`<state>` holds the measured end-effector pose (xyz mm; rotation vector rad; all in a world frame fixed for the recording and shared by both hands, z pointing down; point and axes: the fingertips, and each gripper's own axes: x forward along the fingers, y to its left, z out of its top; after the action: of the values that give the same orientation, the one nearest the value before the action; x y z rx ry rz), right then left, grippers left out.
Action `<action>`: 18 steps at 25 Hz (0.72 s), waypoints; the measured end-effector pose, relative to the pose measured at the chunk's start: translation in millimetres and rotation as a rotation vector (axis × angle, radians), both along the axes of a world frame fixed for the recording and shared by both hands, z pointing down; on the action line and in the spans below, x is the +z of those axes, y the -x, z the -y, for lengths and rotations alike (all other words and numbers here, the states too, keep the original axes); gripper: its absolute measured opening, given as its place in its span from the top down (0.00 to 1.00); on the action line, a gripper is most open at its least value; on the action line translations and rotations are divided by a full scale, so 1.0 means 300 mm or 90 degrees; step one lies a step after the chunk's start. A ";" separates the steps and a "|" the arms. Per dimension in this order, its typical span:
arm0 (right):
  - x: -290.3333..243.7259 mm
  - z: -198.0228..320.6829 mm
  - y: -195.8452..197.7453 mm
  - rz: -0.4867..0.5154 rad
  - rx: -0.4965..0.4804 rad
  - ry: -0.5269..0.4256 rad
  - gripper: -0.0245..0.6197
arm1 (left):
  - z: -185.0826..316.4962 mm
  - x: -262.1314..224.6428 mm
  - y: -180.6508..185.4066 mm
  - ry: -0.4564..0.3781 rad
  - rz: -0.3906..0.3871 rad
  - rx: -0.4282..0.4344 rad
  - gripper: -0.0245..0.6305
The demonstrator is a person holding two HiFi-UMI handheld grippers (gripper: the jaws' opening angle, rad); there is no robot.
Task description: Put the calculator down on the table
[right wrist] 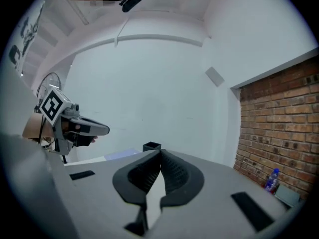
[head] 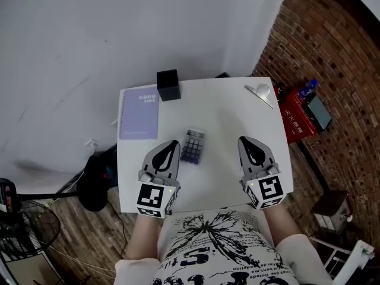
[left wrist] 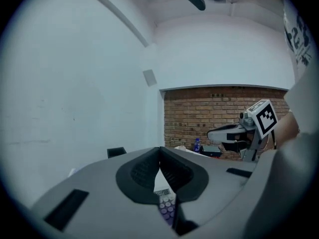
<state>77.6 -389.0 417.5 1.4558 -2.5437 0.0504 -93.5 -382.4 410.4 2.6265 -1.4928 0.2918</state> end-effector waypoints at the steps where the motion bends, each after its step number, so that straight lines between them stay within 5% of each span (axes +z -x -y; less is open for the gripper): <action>1: -0.014 -0.007 -0.001 -0.003 0.000 -0.007 0.94 | -0.012 -0.022 0.004 -0.010 0.003 0.002 0.94; 18: -0.061 -0.028 0.060 0.010 -0.038 -0.022 0.94 | -0.052 -0.076 0.046 -0.017 -0.055 -0.011 0.94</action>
<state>59.6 -380.5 399.3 1.3960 -2.6114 0.0074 -107.2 -366.8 387.5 2.6091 -1.5020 0.1563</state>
